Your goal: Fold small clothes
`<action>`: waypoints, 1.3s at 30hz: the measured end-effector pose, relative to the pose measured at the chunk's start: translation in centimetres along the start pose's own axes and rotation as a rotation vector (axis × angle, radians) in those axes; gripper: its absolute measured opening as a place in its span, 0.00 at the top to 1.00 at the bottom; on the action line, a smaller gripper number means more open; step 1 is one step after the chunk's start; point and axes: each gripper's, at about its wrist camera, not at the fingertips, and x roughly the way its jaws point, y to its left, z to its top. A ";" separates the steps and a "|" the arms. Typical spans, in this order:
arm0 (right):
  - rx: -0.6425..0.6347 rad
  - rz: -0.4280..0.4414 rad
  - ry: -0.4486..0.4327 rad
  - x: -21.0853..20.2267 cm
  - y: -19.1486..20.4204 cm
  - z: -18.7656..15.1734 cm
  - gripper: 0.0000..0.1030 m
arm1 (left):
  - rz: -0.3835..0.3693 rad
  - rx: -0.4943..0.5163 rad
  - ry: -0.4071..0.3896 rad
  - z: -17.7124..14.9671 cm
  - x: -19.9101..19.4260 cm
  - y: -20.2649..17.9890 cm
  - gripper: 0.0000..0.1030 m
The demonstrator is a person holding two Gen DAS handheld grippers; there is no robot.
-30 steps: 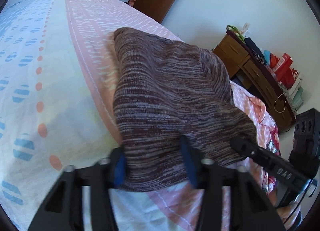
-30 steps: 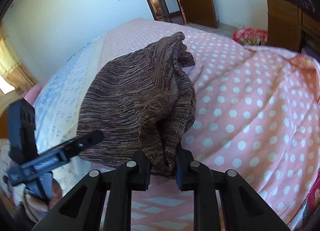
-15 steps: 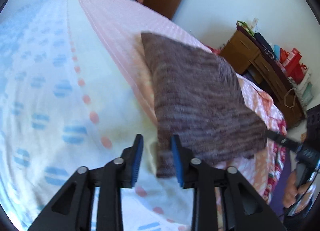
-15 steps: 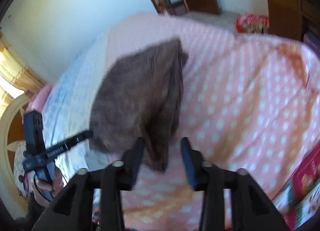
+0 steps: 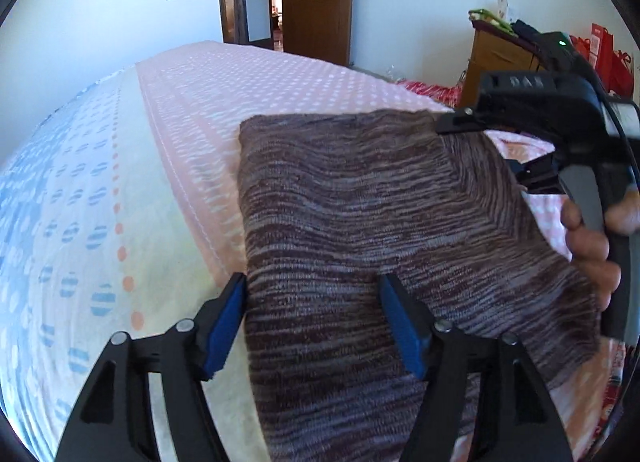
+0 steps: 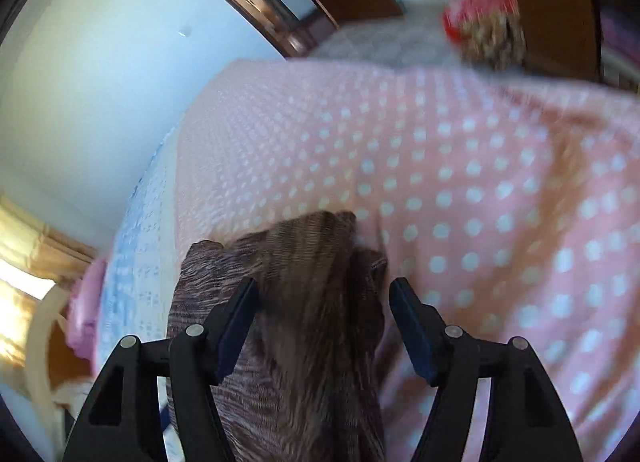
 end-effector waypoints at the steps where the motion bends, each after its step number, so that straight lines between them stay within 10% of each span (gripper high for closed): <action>1: -0.027 0.002 -0.032 -0.2 0.5 0.2 0.33 | 0.001 -0.003 -0.001 -0.1 0.2 0.2 0.27; 6: -0.183 -0.019 -0.076 -0.1 3.4 1.5 0.88 | 0.031 0.000 -0.026 0.4 1.4 0.3 0.13; 12: -0.246 -0.148 -0.091 1.7 2.2 1.6 0.89 | 0.053 -0.029 -0.050 0.3 2.1 0.5 0.00; 20: -0.261 -0.211 -0.266 -7.3 3.6 -2.6 0.75 | 0.094 -0.020 -0.050 -0.5 -0.2 0.8 0.00; 24: -0.326 -0.260 -0.336 -11.7 4.8 -8.5 0.24 | 0.126 0.006 -0.066 -1.2 -2.1 0.2 0.00; 31: -0.412 -0.383 -0.491 -16.6 6.3 -16.2 0.24 | 0.145 -0.003 -0.133 -3.0 -7.6 -0.4 0.00; 39: -0.442 -0.359 -0.419 -19.0 8.3 -19.7 0.24 | 0.179 -0.002 -0.177 -4.6 -13.7 -0.4 0.00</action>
